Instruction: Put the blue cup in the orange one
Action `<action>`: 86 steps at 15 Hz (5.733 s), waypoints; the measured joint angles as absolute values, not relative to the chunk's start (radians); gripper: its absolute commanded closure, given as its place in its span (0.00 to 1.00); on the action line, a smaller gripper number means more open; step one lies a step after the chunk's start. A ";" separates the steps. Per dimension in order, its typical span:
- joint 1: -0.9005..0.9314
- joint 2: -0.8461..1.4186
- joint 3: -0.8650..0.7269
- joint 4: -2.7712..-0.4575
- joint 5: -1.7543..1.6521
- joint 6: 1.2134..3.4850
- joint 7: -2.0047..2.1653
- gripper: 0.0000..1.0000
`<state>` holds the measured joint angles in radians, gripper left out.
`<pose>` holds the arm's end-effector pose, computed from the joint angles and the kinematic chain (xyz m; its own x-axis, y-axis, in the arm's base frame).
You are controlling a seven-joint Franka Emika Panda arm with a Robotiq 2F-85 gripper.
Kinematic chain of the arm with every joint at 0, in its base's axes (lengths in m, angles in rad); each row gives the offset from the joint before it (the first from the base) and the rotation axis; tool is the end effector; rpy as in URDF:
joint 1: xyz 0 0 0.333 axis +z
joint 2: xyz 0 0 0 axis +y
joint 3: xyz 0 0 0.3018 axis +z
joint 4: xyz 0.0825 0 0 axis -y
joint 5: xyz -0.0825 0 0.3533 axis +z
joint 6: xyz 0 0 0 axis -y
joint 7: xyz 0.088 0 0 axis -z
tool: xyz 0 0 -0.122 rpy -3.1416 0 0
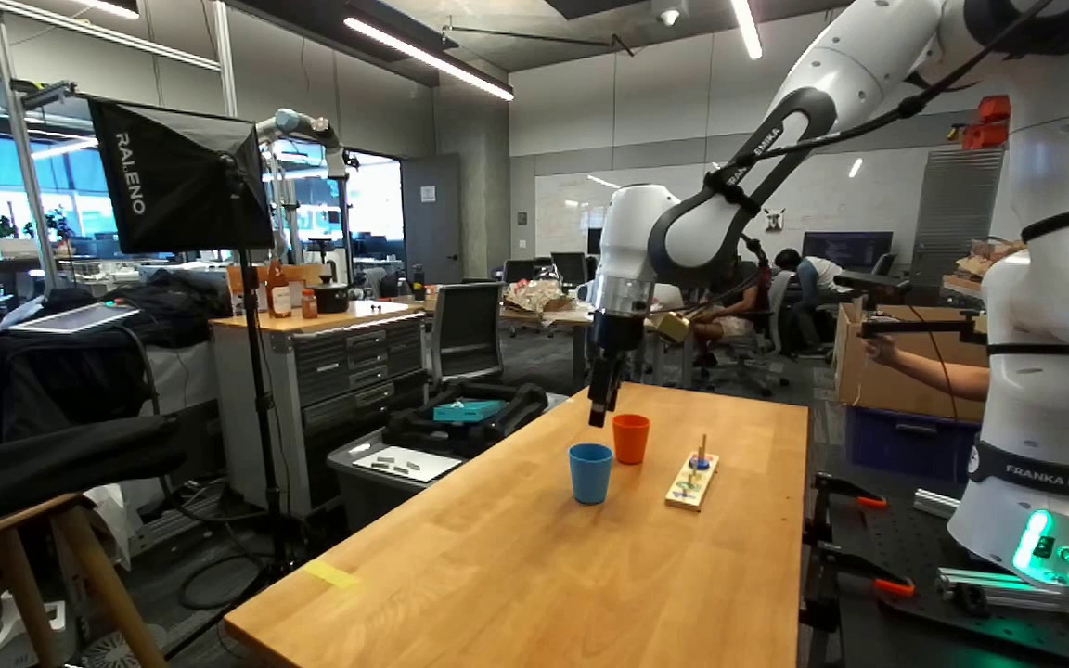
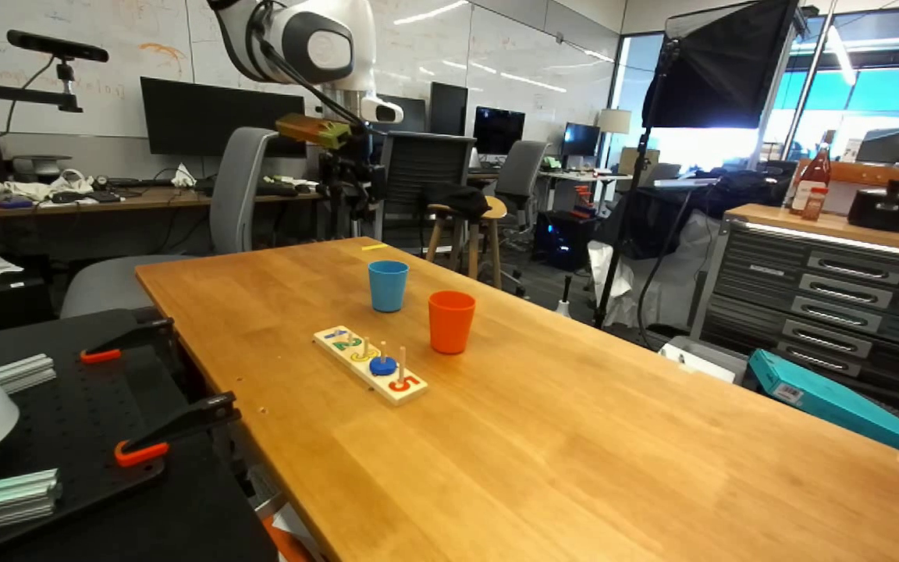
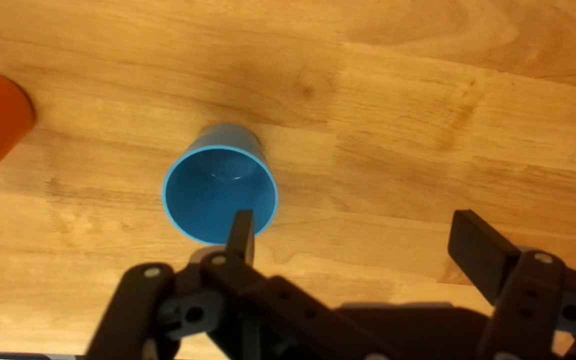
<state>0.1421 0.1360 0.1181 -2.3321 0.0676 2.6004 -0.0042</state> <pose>0.4938 0.1308 0.2873 0.9711 0.1997 0.1309 0.2085 -0.9763 -0.0576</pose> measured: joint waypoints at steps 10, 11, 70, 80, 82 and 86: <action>0.152 0.321 0.106 -2.302 -0.001 2.811 0.047 0.00; 0.157 0.333 0.104 -2.302 -0.003 2.825 0.055 0.00; 0.090 0.308 -0.124 -2.151 -0.256 2.452 0.248 0.99; 0.089 0.305 -0.106 -2.158 -0.210 2.504 0.248 0.15; 0.082 0.288 -0.078 -2.148 -0.145 2.479 0.211 0.00; 0.055 0.233 -0.008 -2.090 0.012 2.323 0.063 0.00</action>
